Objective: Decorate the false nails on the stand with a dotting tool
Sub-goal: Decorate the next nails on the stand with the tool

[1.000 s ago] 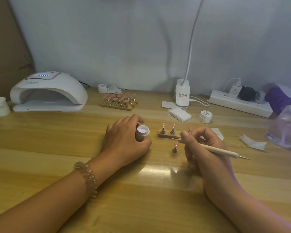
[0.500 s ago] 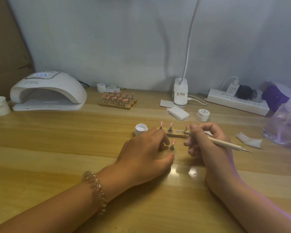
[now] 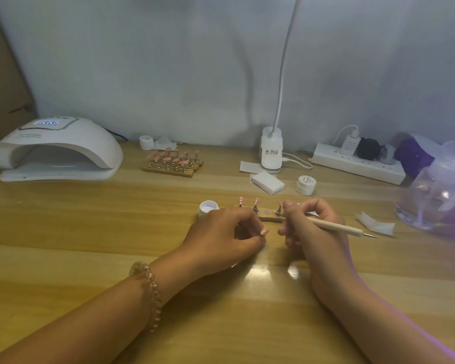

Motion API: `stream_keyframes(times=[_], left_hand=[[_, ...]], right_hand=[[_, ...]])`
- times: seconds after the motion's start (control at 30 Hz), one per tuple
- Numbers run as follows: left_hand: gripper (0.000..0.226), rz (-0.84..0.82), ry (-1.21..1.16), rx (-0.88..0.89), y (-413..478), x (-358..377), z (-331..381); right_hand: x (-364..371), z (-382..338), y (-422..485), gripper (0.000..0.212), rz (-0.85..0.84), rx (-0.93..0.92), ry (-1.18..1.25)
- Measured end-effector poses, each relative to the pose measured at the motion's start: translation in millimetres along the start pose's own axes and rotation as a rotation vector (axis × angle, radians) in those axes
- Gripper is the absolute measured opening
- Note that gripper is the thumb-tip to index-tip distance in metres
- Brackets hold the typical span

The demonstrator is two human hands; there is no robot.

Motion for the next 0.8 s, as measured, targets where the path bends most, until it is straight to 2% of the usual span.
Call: stream_keyframes(times=[0.17,0.3,0.8], left_hand=[[0.011,0.069,0.050,0.061,-6.2,-0.4,2.5],[0.013,0.063,0.004,0.074,-5.9,-1.0,1.9],[0.011,0.059,-0.006,0.117,-6.2,-0.7,2.1]], right_hand=[[0.0,2.4,1.6,0.025,-0.012,0.029,-0.035],[2.3,4.4,1.8,0.038,-0.027,0.007,-0.105],[4.8,4.1,-0.9,0.034,-0.040,-0.011,-0.141]])
Point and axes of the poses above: each hand's wrist, its own y-axis towards the middle knuckle, its own x-axis out of the palm, z = x × y, the point moved 5 cm from there along y, towards the middle knuckle, and after that the axes turned 13 degrees about y, right-handed, at the moved point
